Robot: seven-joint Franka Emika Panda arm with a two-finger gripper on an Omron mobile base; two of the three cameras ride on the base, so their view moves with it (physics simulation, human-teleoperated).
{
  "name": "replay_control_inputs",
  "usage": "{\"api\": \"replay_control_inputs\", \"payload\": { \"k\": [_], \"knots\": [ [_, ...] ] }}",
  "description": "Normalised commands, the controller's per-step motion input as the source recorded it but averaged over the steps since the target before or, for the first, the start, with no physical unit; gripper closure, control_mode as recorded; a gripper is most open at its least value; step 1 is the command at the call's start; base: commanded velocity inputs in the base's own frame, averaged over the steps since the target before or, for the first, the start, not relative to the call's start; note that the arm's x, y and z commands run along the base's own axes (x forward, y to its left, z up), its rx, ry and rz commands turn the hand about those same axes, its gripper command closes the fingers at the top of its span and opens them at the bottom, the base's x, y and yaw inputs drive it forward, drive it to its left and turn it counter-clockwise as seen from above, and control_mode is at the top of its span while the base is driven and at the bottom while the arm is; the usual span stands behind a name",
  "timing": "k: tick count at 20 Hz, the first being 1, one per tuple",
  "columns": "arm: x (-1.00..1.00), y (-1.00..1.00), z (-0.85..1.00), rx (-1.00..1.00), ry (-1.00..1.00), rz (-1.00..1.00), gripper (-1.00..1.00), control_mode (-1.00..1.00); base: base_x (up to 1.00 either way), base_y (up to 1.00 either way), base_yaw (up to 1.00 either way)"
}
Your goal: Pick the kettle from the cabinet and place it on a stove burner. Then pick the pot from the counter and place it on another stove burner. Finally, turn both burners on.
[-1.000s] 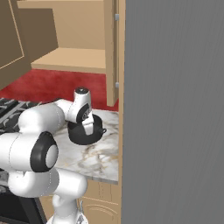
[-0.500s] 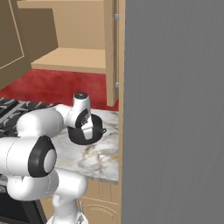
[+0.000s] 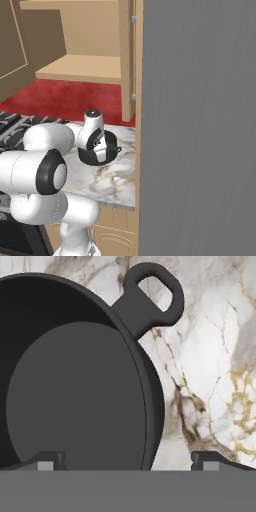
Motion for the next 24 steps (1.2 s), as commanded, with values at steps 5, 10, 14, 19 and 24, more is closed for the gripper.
{"api": "replay_control_inputs", "payload": {
  "k": [5,10,14,19,24],
  "knots": [
    [0.14,0.02,-0.17,0.00,0.00,0.00,-1.00,-1.00,0.00,0.00,0.00],
    [0.07,0.00,-0.11,0.00,0.00,0.00,-1.00,-1.00,0.00,0.00,0.00],
    [0.05,0.00,-0.13,0.00,0.00,0.00,-1.00,-1.00,0.00,0.00,0.00],
    [0.03,0.00,-0.10,0.00,0.00,0.00,-1.00,-1.00,0.00,0.00,0.00],
    [0.00,0.04,-0.10,0.00,0.00,0.00,1.00,-1.00,0.00,0.00,0.00]
  ]
}}
